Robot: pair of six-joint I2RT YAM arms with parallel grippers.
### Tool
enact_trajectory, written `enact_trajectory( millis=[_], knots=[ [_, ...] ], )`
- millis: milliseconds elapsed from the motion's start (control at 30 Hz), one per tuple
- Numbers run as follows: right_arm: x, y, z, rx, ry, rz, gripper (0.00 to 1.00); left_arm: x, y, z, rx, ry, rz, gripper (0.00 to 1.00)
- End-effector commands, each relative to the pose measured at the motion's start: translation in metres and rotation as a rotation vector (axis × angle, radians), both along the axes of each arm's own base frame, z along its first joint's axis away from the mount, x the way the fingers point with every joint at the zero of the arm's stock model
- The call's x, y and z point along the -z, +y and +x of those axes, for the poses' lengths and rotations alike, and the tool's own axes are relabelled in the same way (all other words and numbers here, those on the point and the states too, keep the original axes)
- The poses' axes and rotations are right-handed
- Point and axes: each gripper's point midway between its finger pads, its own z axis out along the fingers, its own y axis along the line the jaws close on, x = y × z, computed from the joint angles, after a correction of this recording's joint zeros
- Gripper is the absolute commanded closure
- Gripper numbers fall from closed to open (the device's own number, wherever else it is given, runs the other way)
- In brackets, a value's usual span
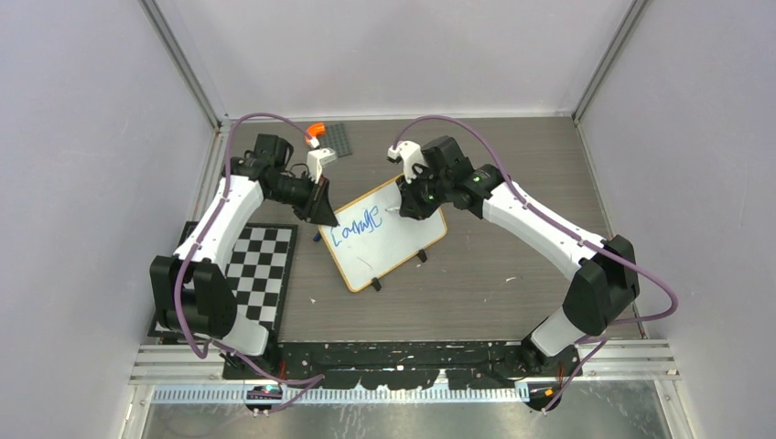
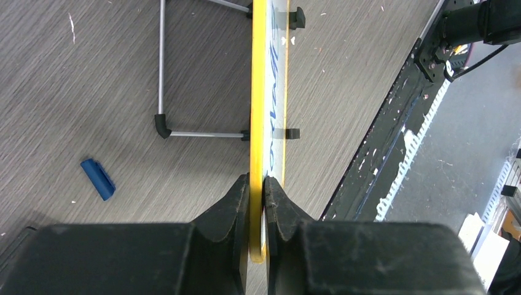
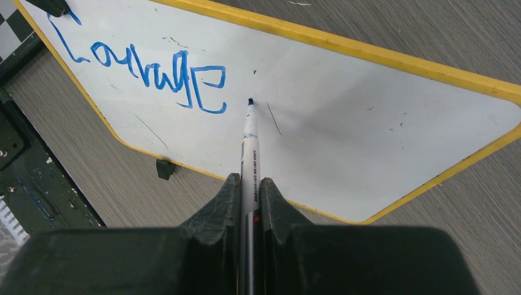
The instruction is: Write a sentence on the whiteboard
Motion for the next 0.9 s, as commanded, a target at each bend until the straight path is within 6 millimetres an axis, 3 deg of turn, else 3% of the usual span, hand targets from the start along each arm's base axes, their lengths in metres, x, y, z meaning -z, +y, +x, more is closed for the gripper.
enact_trajectory(
  millis=[0,400,867],
  knots=[
    [-0.023,0.009,0.018,0.007,-0.099,0.033,1.0,-0.011,-0.005,0.004,0.021,-0.04,-0.017,0.9],
    [-0.027,-0.006,0.029,0.057,-0.146,-0.009,1.0,-0.009,-0.004,0.004,0.023,-0.041,-0.01,0.99],
    [-0.032,-0.018,0.038,0.1,-0.159,-0.014,1.0,-0.01,-0.004,0.003,0.026,-0.048,-0.01,1.0]
  ],
)
